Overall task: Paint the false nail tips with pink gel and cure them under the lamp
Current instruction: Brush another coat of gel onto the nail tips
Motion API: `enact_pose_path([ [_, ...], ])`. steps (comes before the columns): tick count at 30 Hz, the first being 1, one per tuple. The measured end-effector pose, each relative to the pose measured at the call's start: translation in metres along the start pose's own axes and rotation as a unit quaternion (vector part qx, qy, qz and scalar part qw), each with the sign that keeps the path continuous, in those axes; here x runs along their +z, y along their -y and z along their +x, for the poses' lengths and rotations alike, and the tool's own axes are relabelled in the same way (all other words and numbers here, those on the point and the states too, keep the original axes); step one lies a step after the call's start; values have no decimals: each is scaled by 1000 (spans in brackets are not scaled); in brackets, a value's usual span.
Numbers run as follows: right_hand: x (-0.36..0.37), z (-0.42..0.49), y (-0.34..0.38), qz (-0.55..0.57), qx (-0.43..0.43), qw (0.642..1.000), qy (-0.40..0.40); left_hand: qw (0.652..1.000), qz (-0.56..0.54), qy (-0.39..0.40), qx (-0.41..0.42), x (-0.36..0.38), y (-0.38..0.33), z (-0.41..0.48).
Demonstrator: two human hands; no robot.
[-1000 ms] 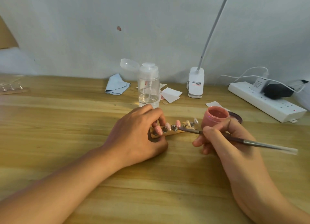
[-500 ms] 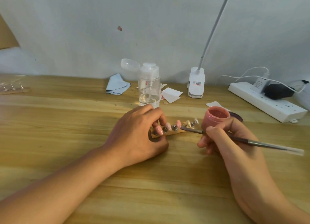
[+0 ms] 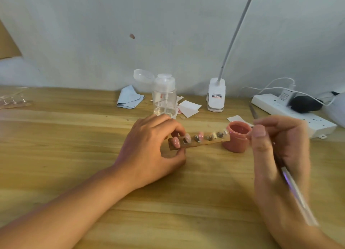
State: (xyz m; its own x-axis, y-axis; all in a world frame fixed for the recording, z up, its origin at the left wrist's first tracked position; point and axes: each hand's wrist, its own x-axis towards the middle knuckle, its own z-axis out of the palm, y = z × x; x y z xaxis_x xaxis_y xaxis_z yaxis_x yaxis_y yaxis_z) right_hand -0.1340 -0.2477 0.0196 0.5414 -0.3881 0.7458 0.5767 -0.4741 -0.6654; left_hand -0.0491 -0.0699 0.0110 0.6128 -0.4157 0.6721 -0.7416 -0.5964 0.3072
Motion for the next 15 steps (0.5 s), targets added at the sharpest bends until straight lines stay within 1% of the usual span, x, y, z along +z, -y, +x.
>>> enact_pose_path([
  [4,-5,2,-5,-65,-23,997,31,999,-12,-19,37,-1,0,0],
  [11,-3,-3,-4,-90,-25,987,128,997,-49,-18,56,-1,-1,1],
  [13,-4,-4,-3,-92,-20,986,137,997,-53,-8,51,-1,-1,0],
  [15,-4,-4,-2,-72,-11,990,122,998,-56,8,33,-1,-1,-1],
])
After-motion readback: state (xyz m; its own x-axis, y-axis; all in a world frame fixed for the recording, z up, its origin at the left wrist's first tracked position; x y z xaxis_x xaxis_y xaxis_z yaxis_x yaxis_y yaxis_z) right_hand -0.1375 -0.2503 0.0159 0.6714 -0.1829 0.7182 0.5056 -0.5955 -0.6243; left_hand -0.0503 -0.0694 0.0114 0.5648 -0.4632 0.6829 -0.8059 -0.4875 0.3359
